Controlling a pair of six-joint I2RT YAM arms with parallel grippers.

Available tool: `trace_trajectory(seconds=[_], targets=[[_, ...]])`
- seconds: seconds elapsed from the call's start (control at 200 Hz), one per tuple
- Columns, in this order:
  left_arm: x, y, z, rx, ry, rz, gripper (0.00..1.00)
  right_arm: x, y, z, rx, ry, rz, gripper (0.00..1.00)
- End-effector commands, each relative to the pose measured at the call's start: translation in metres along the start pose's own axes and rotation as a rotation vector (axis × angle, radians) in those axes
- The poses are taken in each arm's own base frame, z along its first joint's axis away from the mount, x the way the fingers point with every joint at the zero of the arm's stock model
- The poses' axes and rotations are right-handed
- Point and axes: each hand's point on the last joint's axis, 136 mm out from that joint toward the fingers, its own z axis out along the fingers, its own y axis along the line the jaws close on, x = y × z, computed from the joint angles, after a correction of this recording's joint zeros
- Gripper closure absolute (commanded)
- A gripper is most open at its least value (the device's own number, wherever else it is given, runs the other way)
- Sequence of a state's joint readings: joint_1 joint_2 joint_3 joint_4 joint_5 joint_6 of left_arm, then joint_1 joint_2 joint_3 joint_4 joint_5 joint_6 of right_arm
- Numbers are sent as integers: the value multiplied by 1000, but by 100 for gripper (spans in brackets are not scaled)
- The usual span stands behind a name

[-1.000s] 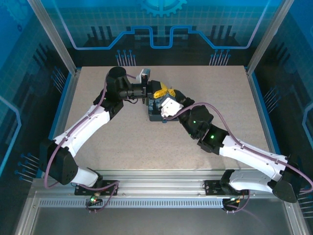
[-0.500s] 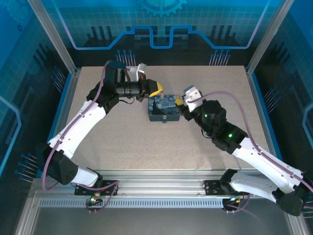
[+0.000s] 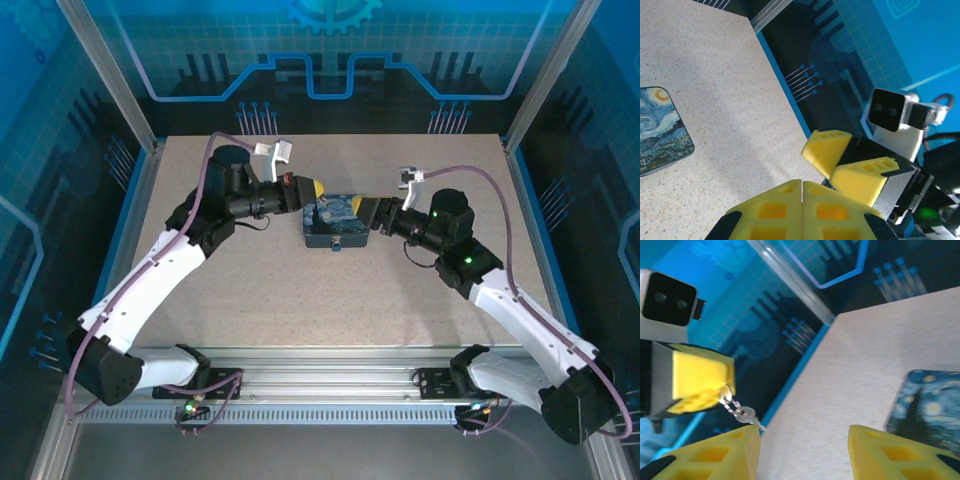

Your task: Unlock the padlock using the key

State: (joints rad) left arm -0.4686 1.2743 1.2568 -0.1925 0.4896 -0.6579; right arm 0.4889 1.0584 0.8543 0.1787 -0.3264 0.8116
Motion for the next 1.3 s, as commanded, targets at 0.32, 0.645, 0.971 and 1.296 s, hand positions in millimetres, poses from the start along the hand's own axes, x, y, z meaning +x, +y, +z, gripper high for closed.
trace_trajectory(seconds=[0.32, 0.645, 0.971, 1.296], targets=[[-6, -45, -8, 176, -143, 35, 100, -25, 64, 11, -383, -107, 220, 55], [-6, -51, -15, 189, -171, 33, 100, -18, 87, 16, -439, -75, 202, 65], [-8, -51, -18, 180, -188, 36, 100, -18, 96, 20, -460, -63, 192, 74], [-14, -48, -19, 160, -224, 35, 100, -15, 98, 20, -474, -45, 190, 72]])
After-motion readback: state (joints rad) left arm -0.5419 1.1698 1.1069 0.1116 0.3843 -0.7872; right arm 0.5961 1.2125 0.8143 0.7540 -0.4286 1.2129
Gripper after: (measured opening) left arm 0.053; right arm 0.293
